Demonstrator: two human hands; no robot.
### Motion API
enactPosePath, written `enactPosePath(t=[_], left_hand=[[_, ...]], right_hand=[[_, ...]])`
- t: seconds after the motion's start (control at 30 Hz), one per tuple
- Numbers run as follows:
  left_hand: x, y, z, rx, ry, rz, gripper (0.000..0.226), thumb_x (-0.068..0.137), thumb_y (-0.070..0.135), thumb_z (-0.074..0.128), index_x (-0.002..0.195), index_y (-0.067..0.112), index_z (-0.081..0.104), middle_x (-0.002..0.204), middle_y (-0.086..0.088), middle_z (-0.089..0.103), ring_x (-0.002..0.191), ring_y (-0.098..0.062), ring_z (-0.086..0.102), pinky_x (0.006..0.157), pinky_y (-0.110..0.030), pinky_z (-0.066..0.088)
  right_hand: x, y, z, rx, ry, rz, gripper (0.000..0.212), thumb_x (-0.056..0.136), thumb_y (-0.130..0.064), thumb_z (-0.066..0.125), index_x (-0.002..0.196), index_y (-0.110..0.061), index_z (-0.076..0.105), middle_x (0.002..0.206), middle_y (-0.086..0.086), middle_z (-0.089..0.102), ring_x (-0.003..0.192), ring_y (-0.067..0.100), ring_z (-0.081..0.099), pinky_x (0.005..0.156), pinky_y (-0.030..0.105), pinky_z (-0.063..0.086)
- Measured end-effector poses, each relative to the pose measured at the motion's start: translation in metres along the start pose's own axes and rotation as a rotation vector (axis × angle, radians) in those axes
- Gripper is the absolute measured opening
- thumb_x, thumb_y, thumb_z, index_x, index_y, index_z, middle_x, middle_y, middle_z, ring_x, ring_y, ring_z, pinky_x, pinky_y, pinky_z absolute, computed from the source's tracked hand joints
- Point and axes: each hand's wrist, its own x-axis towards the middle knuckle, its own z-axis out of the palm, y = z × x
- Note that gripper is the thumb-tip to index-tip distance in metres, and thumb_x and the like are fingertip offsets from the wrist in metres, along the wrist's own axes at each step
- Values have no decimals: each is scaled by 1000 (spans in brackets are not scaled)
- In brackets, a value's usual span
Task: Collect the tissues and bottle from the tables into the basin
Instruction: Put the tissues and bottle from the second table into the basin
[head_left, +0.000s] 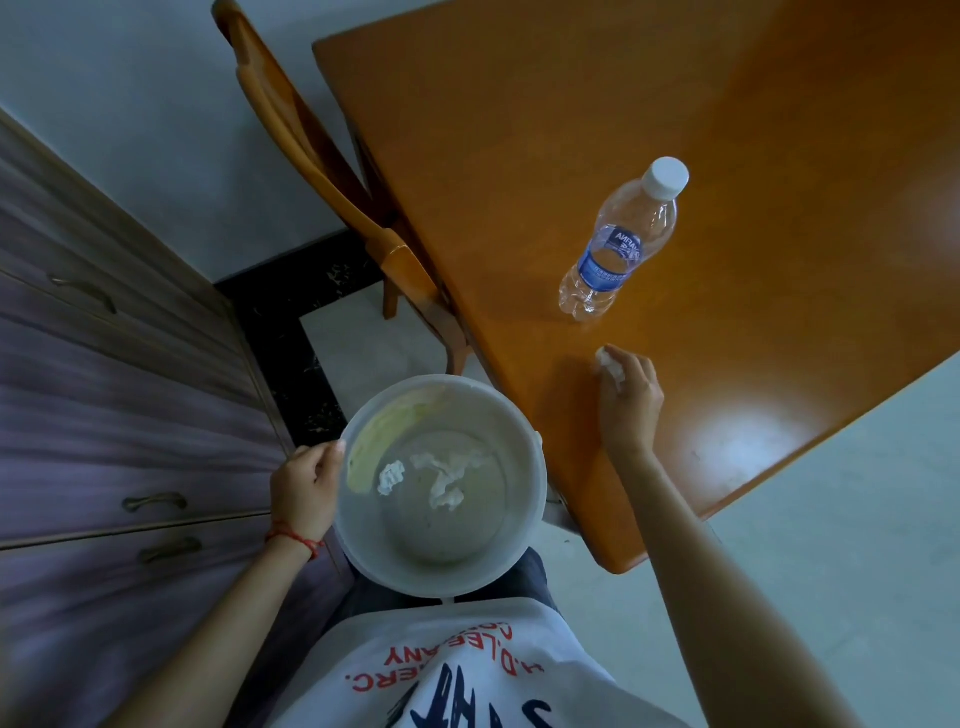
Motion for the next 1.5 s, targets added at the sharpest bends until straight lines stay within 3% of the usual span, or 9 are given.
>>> enactPosePath(t=[0.17, 0.37, 0.47, 0.57, 0.67, 0.97, 1.23, 1.33, 1.5], left_hand=[[-3, -2, 0, -13, 9, 19, 39, 89, 16, 49, 52, 5, 48, 52, -7, 44, 48, -18, 40, 48, -24, 28], [-7, -4, 0, -42, 1, -8, 40, 89, 16, 49, 52, 4, 48, 51, -5, 41, 47, -15, 38, 48, -24, 28], [-9, -1, -1, -44, 2, -14, 38, 89, 15, 49, 52, 5, 48, 51, -3, 40, 48, -12, 37, 48, -23, 27], [-11, -2, -1, -41, 3, -14, 40, 89, 16, 49, 50, 12, 43, 50, 0, 38, 48, -11, 37, 48, -23, 27], [-11, -3, 0, -35, 0, -18, 44, 90, 16, 48, 47, 21, 37, 49, 0, 37, 48, -12, 36, 47, -24, 26], [-12, -1, -1, -46, 8, -28, 36, 89, 15, 50, 57, -1, 54, 57, -17, 50, 54, -25, 45, 50, -30, 30], [-14, 0, -1, -61, 28, -47, 33, 88, 14, 50, 61, -3, 57, 61, -19, 52, 60, -29, 49, 60, -32, 33], [-15, -2, 0, -62, 35, -27, 37, 87, 23, 48, 61, -1, 57, 60, -19, 53, 58, -28, 48, 59, -31, 33], [-14, -5, 1, -72, 45, -21, 42, 81, 33, 41, 58, 0, 55, 59, -23, 55, 56, -29, 48, 58, -31, 34]], right_hand=[[-51, -41, 16, 131, -72, -179, 24, 83, -5, 61, 107, -5, 62, 106, 11, 64, 96, 14, 56, 83, 15, 44], [-105, -58, 39, 133, -440, -253, 33, 85, -25, 59, 116, -15, 57, 115, 3, 62, 107, 10, 51, 94, 26, 43], [-110, -56, 45, 85, -499, -291, 45, 82, -27, 64, 124, -18, 52, 126, 3, 58, 119, 11, 45, 102, 25, 35], [-102, -57, 39, 84, -419, -345, 52, 78, -32, 67, 125, -16, 51, 129, 5, 56, 120, -1, 37, 103, 18, 30], [-82, -62, 25, 104, -291, -329, 56, 77, -37, 62, 127, -16, 47, 134, 5, 50, 123, 3, 34, 103, 15, 24], [13, -75, -18, 193, 269, -130, 83, 74, -41, 69, 138, -12, 26, 148, 11, 29, 137, 20, 25, 111, 46, 30], [64, -93, -26, 299, 223, -102, 93, 71, -36, 74, 141, -13, 17, 150, 10, 25, 138, 21, 26, 112, 38, 28], [71, -98, -24, 300, 178, -104, 92, 72, -32, 74, 141, -14, 17, 146, 10, 35, 134, 20, 33, 109, 39, 33], [71, -102, -26, 228, 188, -168, 74, 71, -36, 73, 133, -15, 37, 131, 7, 52, 117, 19, 51, 94, 42, 49]])
